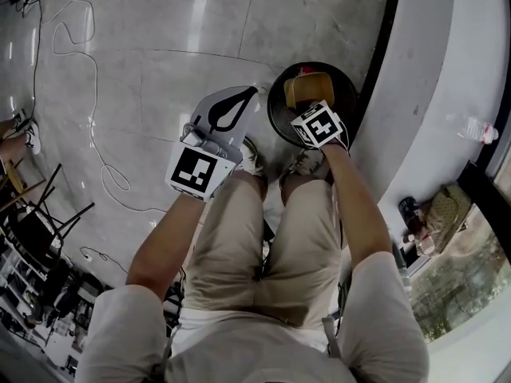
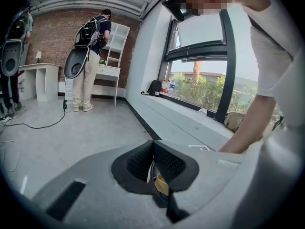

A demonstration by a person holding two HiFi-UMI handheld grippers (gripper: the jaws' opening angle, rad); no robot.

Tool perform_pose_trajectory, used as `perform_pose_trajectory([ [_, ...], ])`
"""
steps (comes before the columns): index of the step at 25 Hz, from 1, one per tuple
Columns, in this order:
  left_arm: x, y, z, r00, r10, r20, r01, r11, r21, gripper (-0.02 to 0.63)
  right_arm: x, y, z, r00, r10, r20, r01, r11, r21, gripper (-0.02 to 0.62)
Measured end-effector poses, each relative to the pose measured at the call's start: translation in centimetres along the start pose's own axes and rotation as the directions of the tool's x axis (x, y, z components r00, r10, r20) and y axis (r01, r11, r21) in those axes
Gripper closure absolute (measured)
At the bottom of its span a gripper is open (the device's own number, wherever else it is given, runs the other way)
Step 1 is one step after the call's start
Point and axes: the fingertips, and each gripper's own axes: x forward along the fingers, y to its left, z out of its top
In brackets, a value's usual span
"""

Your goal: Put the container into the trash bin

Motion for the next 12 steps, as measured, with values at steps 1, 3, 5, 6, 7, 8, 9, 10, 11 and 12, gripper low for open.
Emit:
perform_pose_trajectory([
  [1, 0.1, 0.2, -0.4, 1.0, 0.002, -0.003, -0.002, 1.0, -0.001, 0.589, 0.4, -0.2, -0.1, 1.0, 0.007, -0.004, -0.007, 1.0, 0.011, 0.575],
  [3, 0.4, 0.4, -1.3, 1.0, 0.003, -0.014, -0.003, 1.0, -0.008, 0.589, 1.2, -0.5, -0.1, 1.0, 0.018, -0.008, -0.017, 0.999, 0.034, 0.574],
  [5, 0.8, 0.6, -1.9, 1.0, 0.0, -0.008, 0.0, 1.0, -0.012, 0.589, 1.9, -1.2, -0.2, 0.999, 0.013, -0.034, -0.011, 0.999, 0.042, 0.572],
  [6, 1.1, 0.6, -2.1, 1.0, -0.002, 0.001, 0.002, 1.0, -0.009, 0.589, 2.3, -1.5, -0.3, 0.998, 0.01, -0.056, -0.008, 0.999, 0.042, 0.574],
  [7, 1.2, 0.5, -2.3, 1.0, -0.005, 0.005, 0.006, 1.0, -0.003, 0.589, 2.6, -1.7, -0.5, 0.997, 0.011, -0.078, -0.008, 0.999, 0.044, 0.571],
  [8, 1.4, 0.4, -2.4, 1.0, -0.01, 0.005, 0.01, 1.0, 0.002, 0.589, 2.9, -1.8, -0.7, 0.995, 0.014, -0.095, -0.01, 0.999, 0.05, 0.569],
  [9, 1.5, 0.2, -2.6, 1.0, -0.012, 0.002, 0.012, 1.0, 0.0, 0.589, 3.1, -1.9, -0.8, 0.994, 0.018, -0.106, -0.011, 0.998, 0.058, 0.566],
  [10, 1.6, 0.1, -2.7, 1.0, -0.013, -0.004, 0.013, 1.0, -0.01, 0.589, 3.3, -2.1, -0.9, 0.993, 0.018, -0.114, -0.011, 0.998, 0.064, 0.56],
  [11, 1.7, 0.0, -2.9, 1.0, -0.013, -0.008, 0.013, 1.0, -0.019, 0.589, 3.4, -2.2, -1.0, 0.993, 0.016, -0.12, -0.009, 0.998, 0.065, 0.558],
  [12, 1.7, 0.0, -3.1, 1.0, -0.014, -0.01, 0.013, 1.0, -0.026, 0.589, 3.6, -2.3, -1.1, 0.992, 0.013, -0.126, -0.005, 0.998, 0.061, 0.558],
])
